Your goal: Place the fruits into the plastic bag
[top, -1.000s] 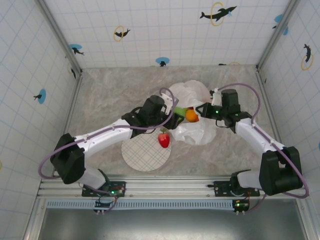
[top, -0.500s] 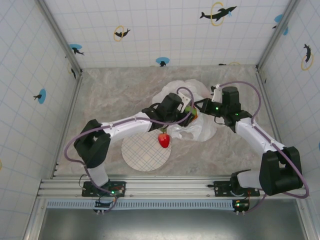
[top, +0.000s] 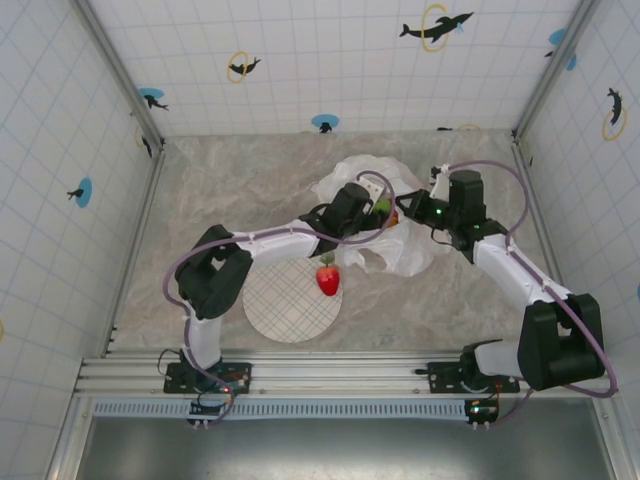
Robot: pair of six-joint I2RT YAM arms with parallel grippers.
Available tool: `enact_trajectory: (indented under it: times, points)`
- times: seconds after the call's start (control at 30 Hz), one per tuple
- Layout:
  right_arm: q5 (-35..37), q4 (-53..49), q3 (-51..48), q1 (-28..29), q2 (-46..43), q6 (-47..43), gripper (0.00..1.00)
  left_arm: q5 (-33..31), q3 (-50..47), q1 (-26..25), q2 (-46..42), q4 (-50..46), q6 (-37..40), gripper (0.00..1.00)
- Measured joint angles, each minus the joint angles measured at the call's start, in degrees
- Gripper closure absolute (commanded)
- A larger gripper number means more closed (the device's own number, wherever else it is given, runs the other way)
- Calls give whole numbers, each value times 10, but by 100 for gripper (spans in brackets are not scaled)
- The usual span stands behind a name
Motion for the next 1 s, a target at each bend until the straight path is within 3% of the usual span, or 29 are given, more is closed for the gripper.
enact_trajectory:
  times: [0.23, 0.5, 1.0]
  points:
    - [6, 17, 12, -17, 3, 15, 100, -45, 38, 0, 51, 46, 20, 33]
    - [5, 28, 30, -27, 20, 22, 100, -55, 106, 0, 115, 55, 42, 22]
    - [0, 41, 30, -34, 26, 24, 100, -51, 92, 0, 105, 54, 40, 8]
